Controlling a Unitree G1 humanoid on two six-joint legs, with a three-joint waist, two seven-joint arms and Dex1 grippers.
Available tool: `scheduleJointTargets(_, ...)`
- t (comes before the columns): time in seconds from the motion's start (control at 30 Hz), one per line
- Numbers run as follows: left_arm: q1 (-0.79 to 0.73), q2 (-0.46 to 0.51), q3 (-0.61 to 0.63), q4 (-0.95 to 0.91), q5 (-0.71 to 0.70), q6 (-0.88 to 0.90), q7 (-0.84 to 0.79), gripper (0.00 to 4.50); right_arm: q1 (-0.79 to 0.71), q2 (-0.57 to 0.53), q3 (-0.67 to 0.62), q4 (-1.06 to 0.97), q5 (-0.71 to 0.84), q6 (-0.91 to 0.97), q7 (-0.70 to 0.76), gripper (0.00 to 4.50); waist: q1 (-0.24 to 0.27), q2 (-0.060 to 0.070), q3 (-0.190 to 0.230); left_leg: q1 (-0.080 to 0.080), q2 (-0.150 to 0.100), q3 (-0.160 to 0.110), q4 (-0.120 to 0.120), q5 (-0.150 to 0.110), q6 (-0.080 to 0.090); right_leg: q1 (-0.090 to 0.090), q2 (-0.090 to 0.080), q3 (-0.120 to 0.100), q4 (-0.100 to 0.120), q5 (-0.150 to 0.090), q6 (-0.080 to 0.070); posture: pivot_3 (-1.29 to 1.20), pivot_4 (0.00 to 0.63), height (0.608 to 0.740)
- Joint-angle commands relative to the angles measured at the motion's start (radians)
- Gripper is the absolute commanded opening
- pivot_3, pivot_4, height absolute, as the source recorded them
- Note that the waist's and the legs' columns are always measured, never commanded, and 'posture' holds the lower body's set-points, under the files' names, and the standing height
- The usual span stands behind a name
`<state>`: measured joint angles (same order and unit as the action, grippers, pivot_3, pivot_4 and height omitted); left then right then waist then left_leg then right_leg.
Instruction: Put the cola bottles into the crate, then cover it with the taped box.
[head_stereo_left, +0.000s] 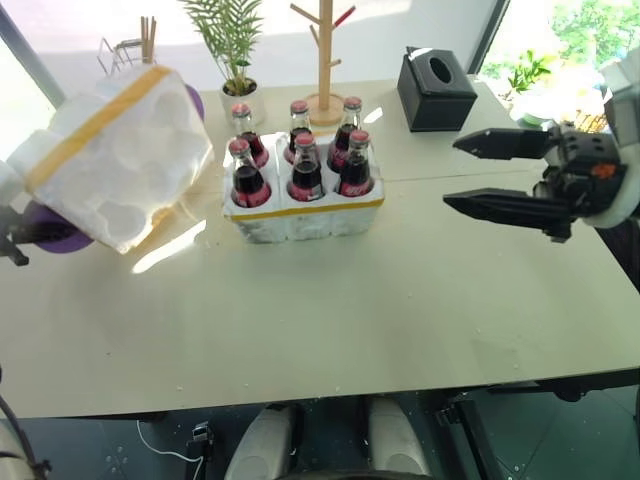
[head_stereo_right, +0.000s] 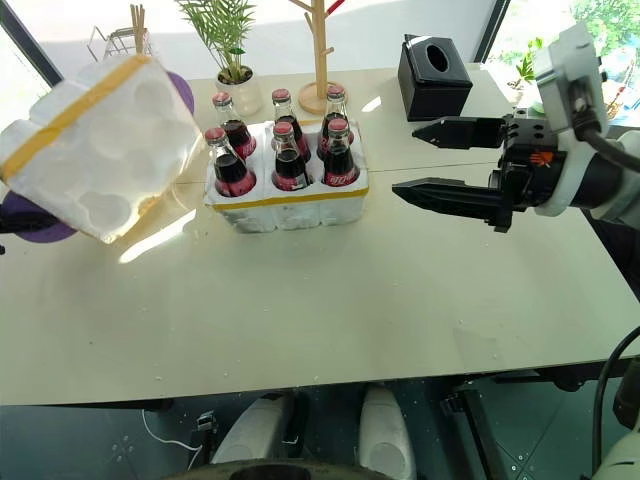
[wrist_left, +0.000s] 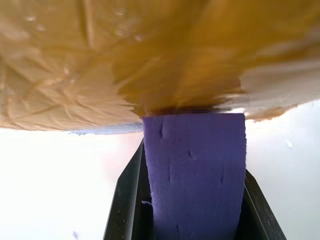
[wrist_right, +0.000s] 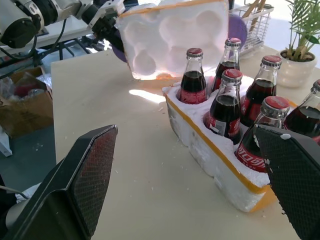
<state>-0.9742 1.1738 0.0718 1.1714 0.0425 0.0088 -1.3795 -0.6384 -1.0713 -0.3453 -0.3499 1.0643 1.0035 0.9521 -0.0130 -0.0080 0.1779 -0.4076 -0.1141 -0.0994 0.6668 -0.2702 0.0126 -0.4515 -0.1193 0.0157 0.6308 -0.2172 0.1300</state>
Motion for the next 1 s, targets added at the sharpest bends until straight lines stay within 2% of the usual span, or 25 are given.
scheduleJointTargets(0.03, 0.005, 0.045, 0.081, -0.142, -0.084, -0.017, 0.008, 0.67, 0.002, -0.002, -0.034, -0.017, 0.004, -0.027, -0.006, 4.50, -0.001, 0.000, 0.000, 0.000, 0.000, 0.000, 0.000, 0.000, 0.000, 0.000, 0.000, 0.000, 0.000, 0.000, 0.000, 0.00, 0.150, 0.740)
scheduleJointTargets(0.13, 0.034, 0.031, 0.129, -0.302, -0.123, -0.031, 0.079, 0.67, 0.001, 0.001, -0.036, -0.012, 0.013, -0.031, -0.015, 4.50, -0.001, 0.000, 0.000, 0.000, 0.000, 0.000, 0.000, 0.000, 0.000, 0.000, 0.000, 0.000, 0.000, 0.000, 0.000, 0.00, 0.150, 0.740)
scheduleJointTargets(0.23, 0.011, -0.013, 0.135, -0.460, -0.108, -0.073, 0.222, 0.67, -0.006, -0.001, -0.033, 0.004, 0.013, -0.034, -0.013, 4.50, 0.004, 0.000, 0.000, 0.000, 0.000, 0.000, 0.000, 0.000, 0.000, 0.000, 0.000, 0.000, 0.000, 0.000, 0.000, 0.00, 0.150, 0.740)
scheduleJointTargets(0.43, -0.086, -0.131, 0.010, -0.648, 0.069, -0.206, 0.502, 0.67, 0.005, -0.002, -0.023, 0.019, -0.007, -0.049, -0.005, 4.50, 0.006, -0.001, -0.001, 0.000, 0.000, 0.000, 0.001, 0.000, 0.000, 0.001, 0.000, 0.001, 0.000, 0.000, 0.001, 0.00, 0.150, 0.740)
scheduleJointTargets(0.63, -0.064, -0.186, -0.129, -0.724, 0.299, -0.358, 0.711, 0.67, 0.078, -0.017, -0.069, 0.001, -0.012, -0.048, -0.006, 4.50, -0.001, -0.001, -0.001, 0.000, 0.000, 0.002, 0.001, 0.000, -0.001, 0.000, 0.000, 0.002, 0.000, 0.000, 0.001, 0.00, 0.150, 0.740)
scheduleJointTargets(1.0, 0.023, -0.220, -0.254, -0.714, 0.523, -0.546, 0.948, 0.67, 0.126, -0.008, -0.131, -0.031, 0.034, -0.030, -0.067, 4.50, 0.003, -0.002, -0.001, 0.000, 0.001, 0.010, 0.000, 0.000, 0.000, -0.005, 0.000, 0.006, 0.001, 0.001, 0.001, 0.00, 0.150, 0.740)
